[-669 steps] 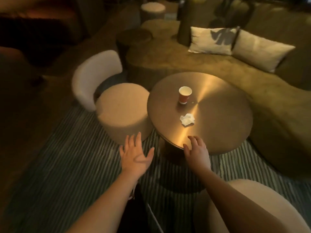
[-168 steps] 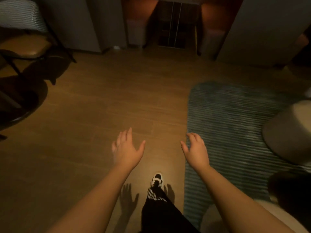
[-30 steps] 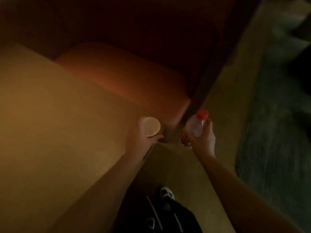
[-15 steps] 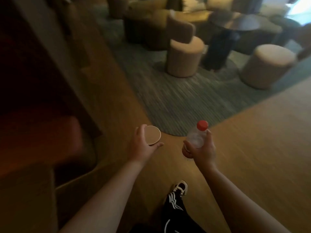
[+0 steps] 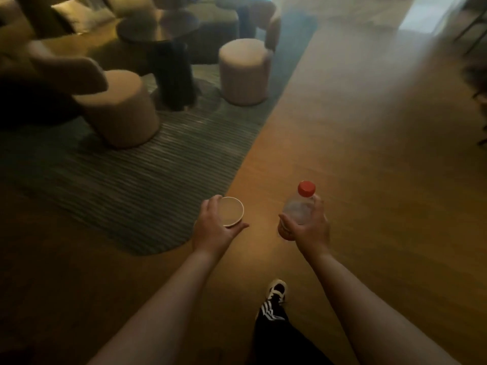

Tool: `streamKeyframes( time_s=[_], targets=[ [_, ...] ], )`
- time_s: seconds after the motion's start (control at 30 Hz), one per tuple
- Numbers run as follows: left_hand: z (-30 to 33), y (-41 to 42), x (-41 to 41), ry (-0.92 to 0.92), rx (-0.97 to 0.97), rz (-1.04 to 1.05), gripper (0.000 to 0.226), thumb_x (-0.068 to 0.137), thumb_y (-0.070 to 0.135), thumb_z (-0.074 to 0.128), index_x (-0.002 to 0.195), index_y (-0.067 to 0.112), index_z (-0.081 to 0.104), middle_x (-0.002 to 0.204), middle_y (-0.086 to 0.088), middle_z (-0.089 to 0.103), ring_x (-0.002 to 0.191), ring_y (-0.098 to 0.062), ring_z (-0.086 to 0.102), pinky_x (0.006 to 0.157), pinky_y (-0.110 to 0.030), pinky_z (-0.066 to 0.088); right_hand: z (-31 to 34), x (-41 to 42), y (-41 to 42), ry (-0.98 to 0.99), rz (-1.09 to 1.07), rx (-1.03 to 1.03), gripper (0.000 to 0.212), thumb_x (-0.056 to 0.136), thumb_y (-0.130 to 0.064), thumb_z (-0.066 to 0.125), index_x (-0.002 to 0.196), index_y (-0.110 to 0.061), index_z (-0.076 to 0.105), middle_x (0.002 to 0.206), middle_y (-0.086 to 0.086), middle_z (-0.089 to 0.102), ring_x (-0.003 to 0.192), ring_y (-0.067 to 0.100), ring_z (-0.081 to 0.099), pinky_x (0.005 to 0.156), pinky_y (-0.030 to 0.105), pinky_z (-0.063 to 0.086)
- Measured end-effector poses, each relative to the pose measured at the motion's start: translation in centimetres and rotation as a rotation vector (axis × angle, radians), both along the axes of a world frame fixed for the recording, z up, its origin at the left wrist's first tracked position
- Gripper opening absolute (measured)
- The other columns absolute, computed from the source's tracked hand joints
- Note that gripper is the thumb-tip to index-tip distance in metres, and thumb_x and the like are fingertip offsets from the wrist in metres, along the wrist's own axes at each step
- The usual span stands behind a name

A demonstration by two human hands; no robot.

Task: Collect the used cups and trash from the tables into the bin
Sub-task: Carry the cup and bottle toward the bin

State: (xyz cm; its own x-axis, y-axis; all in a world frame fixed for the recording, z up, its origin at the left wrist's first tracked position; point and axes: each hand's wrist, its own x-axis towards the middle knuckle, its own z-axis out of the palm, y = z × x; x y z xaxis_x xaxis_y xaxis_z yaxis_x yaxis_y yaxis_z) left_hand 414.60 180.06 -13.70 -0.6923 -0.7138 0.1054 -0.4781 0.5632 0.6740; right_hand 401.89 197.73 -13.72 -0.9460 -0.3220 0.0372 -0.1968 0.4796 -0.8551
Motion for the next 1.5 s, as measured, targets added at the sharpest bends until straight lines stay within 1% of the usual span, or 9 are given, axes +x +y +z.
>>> streamKeyframes(
  time_s=[0.1, 0.27, 0.33, 0.5, 0.67, 0.9, 1.1, 1.3, 1.5],
  targets=[
    [0.2, 0.3, -9.8, -0.007, -0.012, -0.066, 0.088, 0.057, 0.055, 0.081, 0.128, 0.016, 0.046, 0.121, -0.005, 0.05, 0.105, -0.023, 0.053, 0.082, -0.034, 0.047, 0.2, -8.3, 1.0, -0.025, -0.049, 0.011, 0.081, 0.069, -0.04, 0.08, 0.134, -0.026, 0.034, 0.127, 0.007, 0.053, 0.111, 0.025, 0.055, 0.087, 0.043, 0.052],
    [0.9, 0.5, -23.2, -0.009, -0.045, -0.155, 0.087, 0.058, 0.054, 0.082, 0.127, 0.015, 0.047, 0.121, -0.005, 0.051, 0.107, -0.024, 0.052, 0.082, -0.036, 0.047, 1.6, -19.9, 3.1, -0.011, -0.136, 0.025, 0.08, 0.069, -0.039, 0.081, 0.133, -0.027, 0.035, 0.127, 0.006, 0.054, 0.112, 0.023, 0.055, 0.083, 0.032, 0.047],
    [1.0, 0.5, -27.5, -0.015, -0.049, -0.18, 0.088, 0.058, 0.054, 0.081, 0.128, 0.015, 0.046, 0.121, -0.005, 0.051, 0.108, -0.025, 0.052, 0.083, -0.037, 0.047, 2.1, -23.7, 3.7, -0.016, -0.173, 0.032, 0.079, 0.069, -0.038, 0.08, 0.133, -0.027, 0.035, 0.128, 0.005, 0.053, 0.112, 0.023, 0.054, 0.083, 0.031, 0.046],
    [1.1, -0.1, -37.6, -0.035, -0.045, -0.226, 0.089, 0.058, 0.056, 0.08, 0.13, 0.018, 0.044, 0.121, -0.002, 0.05, 0.104, -0.023, 0.053, 0.079, -0.036, 0.047, 2.4, -32.5, 3.8, -0.048, -0.219, 0.027, 0.079, 0.07, -0.04, 0.079, 0.134, -0.028, 0.034, 0.128, 0.002, 0.051, 0.114, 0.021, 0.052, 0.09, 0.042, 0.051],
    [0.0, -1.9, -48.5, -0.035, -0.036, -0.244, 0.091, 0.058, 0.056, 0.081, 0.131, 0.017, 0.043, 0.121, -0.002, 0.05, 0.105, -0.02, 0.053, 0.077, -0.031, 0.044, 1.3, -42.7, 2.3, -0.041, -0.256, 0.038, 0.078, 0.07, -0.041, 0.079, 0.132, -0.032, 0.035, 0.13, 0.001, 0.051, 0.113, 0.017, 0.051, 0.082, 0.03, 0.043],
    [-2.7, -8.1, -68.7, -0.015, -0.039, -0.292, 0.09, 0.057, 0.056, 0.081, 0.13, 0.019, 0.043, 0.122, -0.002, 0.05, 0.105, -0.02, 0.053, 0.081, -0.036, 0.047, 0.3, -63.2, -3.5, 0.005, -0.259, 0.038, 0.077, 0.069, -0.039, 0.08, 0.131, -0.033, 0.035, 0.132, -0.002, 0.05, 0.11, 0.01, 0.046, 0.081, 0.026, 0.039],
    [-0.6, -14.4, -86.9, -0.081, -0.043, -0.288, 0.093, 0.056, 0.062, 0.078, 0.132, 0.023, 0.039, 0.124, 0.002, 0.048, 0.106, -0.019, 0.053, 0.079, -0.034, 0.048, 3.4, -81.1, -9.6, -0.049, -0.3, 0.03, 0.08, 0.069, -0.036, 0.081, 0.132, -0.037, 0.032, 0.135, -0.004, 0.047, 0.123, 0.019, 0.047, 0.088, 0.031, 0.04],
    [0.6, -18.9, -101.3, -0.067, -0.03, -0.275, 0.092, 0.058, 0.061, 0.077, 0.133, 0.022, 0.039, 0.123, 0.001, 0.048, 0.106, -0.019, 0.053, 0.081, -0.038, 0.05, 4.1, -94.6, -15.0, -0.048, -0.337, 0.007, 0.08, 0.07, -0.035, 0.081, 0.134, -0.035, 0.033, 0.135, -0.004, 0.048, 0.124, 0.018, 0.046, 0.089, 0.029, 0.039],
    [-0.6, -24.6, -115.5, -0.04, -0.027, -0.28, 0.089, 0.06, 0.059, 0.077, 0.132, 0.02, 0.04, 0.123, 0.001, 0.047, 0.106, -0.019, 0.052, 0.08, -0.036, 0.047, 2.1, -109.3, -20.7, -0.032, -0.315, -0.017, 0.078, 0.069, -0.034, 0.082, 0.133, -0.028, 0.037, 0.134, 0.0, 0.051, 0.123, 0.018, 0.047, 0.091, 0.026, 0.038]
  ],
)
